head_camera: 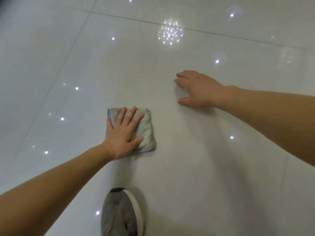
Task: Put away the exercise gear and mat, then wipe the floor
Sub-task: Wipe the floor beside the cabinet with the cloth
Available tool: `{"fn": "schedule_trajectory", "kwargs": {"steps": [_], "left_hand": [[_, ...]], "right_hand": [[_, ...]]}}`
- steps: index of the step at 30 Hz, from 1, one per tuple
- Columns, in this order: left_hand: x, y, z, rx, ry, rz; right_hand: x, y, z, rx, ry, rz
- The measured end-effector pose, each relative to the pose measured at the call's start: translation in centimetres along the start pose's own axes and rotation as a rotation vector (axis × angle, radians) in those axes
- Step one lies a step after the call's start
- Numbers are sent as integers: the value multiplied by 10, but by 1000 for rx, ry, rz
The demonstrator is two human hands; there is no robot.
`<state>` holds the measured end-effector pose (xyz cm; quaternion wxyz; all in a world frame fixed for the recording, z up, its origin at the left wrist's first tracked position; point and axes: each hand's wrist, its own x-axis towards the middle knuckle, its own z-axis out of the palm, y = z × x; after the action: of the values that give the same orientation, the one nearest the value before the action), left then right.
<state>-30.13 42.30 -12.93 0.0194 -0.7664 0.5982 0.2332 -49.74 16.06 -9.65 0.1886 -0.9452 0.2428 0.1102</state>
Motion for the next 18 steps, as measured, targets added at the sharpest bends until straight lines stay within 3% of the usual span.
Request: {"fn": "schedule_trajectory", "kwargs": {"steps": [18], "left_hand": [[6, 161, 44, 80, -32, 255]], "right_hand": [[-133, 80, 15, 38, 49, 204]]}}
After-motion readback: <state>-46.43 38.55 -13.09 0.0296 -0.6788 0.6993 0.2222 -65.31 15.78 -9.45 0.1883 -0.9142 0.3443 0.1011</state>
